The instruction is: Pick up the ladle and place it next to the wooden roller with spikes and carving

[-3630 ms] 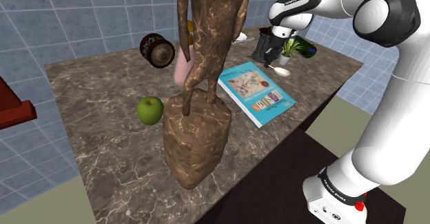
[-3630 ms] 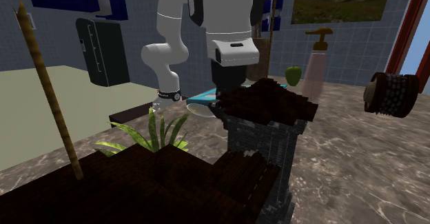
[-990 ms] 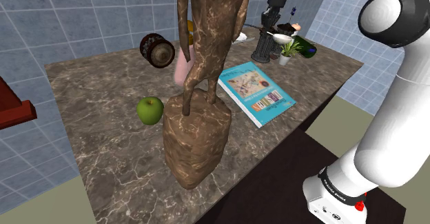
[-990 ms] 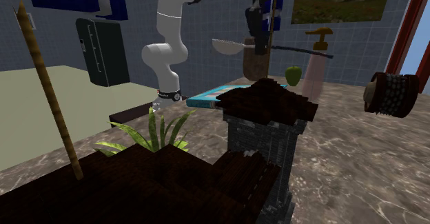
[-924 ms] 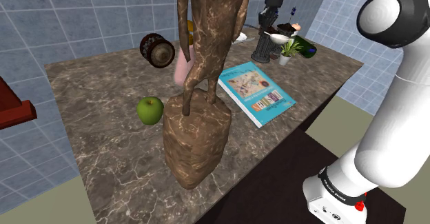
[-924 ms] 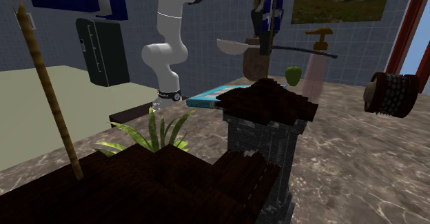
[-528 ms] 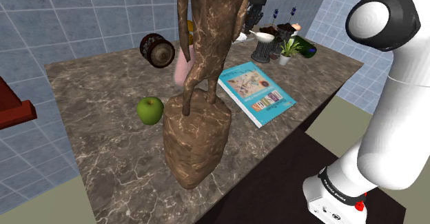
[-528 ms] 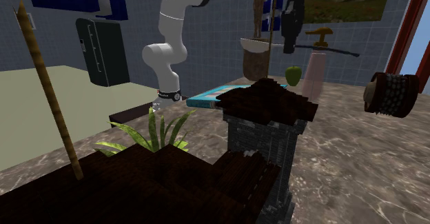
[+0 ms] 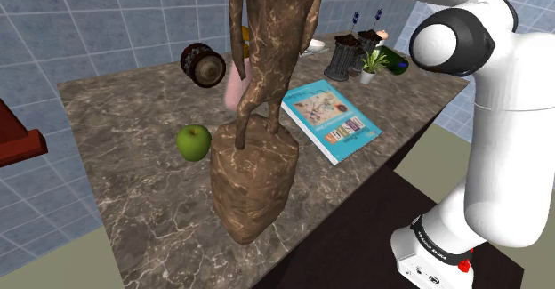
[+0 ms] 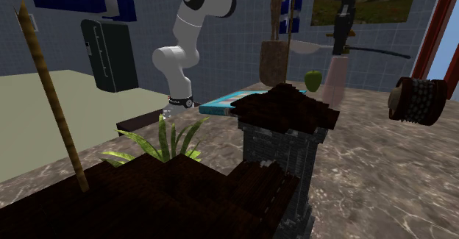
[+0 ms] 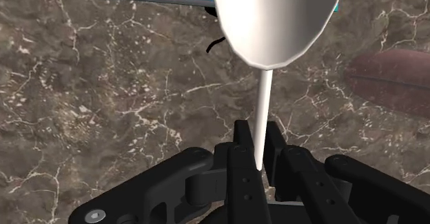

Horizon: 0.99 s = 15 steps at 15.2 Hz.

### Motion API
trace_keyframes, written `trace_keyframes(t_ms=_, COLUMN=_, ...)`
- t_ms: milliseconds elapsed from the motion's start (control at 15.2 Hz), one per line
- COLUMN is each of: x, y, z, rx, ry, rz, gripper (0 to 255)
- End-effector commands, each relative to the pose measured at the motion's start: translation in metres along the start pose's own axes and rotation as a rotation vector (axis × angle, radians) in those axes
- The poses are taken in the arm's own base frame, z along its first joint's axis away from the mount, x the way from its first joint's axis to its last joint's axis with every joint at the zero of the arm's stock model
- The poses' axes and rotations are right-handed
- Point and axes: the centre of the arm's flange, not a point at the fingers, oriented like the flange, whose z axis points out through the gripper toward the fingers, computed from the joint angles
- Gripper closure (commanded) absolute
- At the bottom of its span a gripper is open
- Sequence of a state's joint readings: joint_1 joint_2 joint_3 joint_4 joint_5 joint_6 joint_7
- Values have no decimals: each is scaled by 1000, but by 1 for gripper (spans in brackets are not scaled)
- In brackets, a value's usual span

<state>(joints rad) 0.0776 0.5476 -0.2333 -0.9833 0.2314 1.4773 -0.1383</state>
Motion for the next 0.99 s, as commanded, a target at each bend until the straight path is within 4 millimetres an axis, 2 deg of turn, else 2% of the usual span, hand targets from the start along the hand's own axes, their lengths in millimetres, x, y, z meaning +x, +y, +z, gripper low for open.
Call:
trace_keyframes(t_ms=0, x=13, y=-23, z=3, rx=0, ry=0, rz=1, gripper=255)
trace_keyframes(t_ms=198, x=31, y=-54, z=6, rx=0, ry=0, rz=1, gripper=255)
trace_keyframes(t_ms=924, x=32, y=-48, z=64, rx=0, ry=0, rz=1, gripper=255)
